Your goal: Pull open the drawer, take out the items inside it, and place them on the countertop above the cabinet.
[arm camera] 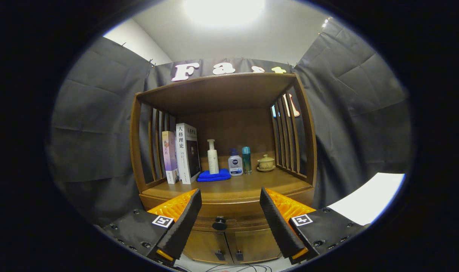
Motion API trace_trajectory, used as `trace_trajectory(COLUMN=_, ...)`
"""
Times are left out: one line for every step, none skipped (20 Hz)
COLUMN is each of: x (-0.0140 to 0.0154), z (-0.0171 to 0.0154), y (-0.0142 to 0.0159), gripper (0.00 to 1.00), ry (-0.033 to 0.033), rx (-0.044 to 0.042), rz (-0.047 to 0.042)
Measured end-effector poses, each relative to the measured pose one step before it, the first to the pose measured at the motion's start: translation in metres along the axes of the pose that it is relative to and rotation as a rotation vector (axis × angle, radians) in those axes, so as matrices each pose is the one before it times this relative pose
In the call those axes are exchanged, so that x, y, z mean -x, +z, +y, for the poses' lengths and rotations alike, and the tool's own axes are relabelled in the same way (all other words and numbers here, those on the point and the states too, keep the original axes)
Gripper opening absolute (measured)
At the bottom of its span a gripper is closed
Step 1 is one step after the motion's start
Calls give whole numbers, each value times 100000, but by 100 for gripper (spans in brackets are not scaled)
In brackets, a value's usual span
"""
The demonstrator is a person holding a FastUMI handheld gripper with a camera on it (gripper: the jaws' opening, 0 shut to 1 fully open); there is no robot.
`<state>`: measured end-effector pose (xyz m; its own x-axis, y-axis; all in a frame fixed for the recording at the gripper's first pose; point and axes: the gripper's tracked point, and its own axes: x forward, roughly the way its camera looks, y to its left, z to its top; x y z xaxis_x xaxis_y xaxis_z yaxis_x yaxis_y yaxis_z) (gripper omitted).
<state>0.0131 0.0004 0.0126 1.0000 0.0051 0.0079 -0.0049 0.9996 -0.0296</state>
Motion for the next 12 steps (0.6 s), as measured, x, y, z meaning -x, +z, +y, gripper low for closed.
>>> trace_trajectory(x=-417, z=185, y=-146, gripper=97, ry=629, rx=-43, rz=97)
trace_trajectory(x=-563, z=84, y=-162, gripper=97, ry=341, rx=-265, rz=353)
trace_trajectory(x=-615, z=82, y=-342, gripper=97, ry=339, rx=-465, rz=873)
trace_trajectory(x=-759, z=65, y=-404, gripper=97, ry=377, rx=-556, rz=1414)
trace_trajectory(x=-814, z=-52, y=-433, gripper=97, ry=54, rx=-271, rz=1380)
trace_trajectory(x=-844, z=10, y=-376, gripper=97, ry=-79, rx=50, rz=1326)
trace_trajectory(x=-917, z=25, y=-535, gripper=97, ry=-46, rx=199, rz=1361)
trace_trajectory(x=-857, z=173, y=-549, gripper=97, ry=359, rx=309, rz=1718)
trace_trajectory(x=-783, z=153, y=-700, gripper=97, ry=126, rx=518, rz=1710)
trace_trajectory(x=-829, z=73, y=-709, gripper=97, ry=-162, rx=944, rz=1586)
trace_trajectory(x=-891, z=222, y=-842, gripper=97, ry=289, rx=1005, rz=1944)
trace_trajectory(x=-673, z=256, y=-846, gripper=97, ry=106, rx=1087, rz=2032)
